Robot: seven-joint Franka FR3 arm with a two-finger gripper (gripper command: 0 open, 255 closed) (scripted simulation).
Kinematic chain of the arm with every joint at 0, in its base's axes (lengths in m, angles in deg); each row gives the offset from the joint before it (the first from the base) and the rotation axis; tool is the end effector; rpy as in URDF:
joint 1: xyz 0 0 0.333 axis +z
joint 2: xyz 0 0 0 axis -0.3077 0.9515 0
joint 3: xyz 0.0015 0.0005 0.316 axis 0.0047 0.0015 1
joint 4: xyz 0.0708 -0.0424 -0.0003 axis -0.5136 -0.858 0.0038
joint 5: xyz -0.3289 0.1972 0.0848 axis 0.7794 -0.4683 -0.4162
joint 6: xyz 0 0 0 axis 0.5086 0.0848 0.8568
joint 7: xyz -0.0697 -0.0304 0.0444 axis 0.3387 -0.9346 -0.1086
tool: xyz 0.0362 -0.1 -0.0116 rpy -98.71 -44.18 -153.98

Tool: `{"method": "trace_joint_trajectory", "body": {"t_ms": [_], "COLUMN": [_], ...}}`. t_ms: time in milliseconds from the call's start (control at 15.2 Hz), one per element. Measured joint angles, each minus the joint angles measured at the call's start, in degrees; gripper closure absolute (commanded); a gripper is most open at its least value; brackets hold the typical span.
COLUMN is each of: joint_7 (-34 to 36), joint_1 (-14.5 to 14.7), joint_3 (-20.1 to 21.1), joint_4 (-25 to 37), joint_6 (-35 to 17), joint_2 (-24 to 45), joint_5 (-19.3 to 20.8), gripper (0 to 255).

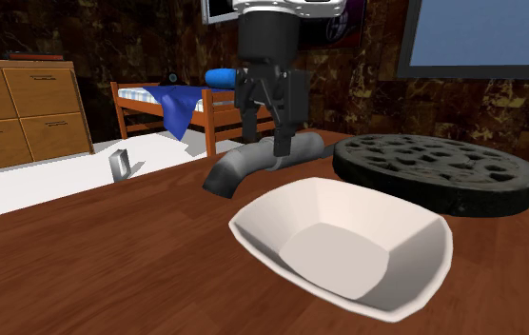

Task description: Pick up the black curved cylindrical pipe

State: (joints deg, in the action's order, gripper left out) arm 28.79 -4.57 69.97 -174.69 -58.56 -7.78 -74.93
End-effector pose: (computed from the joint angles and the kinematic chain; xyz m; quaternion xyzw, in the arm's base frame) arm 0.4207 0.3074 0.5468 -0.9865 -0.1626 0.0199 0.0049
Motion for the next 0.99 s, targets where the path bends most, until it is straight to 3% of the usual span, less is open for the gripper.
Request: {"method": "trace_joint_trajectory", "body": {"t_ms": [594, 990], "joint_7": [6.33, 7.24], "joint_1": [6.51, 7.27], "joint_3": [6.45, 6.75], "joint_4": [16.81, 14.85], "joint_6": [2.08, -1.32], "joint_2": [16.44, 18.22], "joint_5": [9.83, 11.0], "gripper": [0, 0]}}
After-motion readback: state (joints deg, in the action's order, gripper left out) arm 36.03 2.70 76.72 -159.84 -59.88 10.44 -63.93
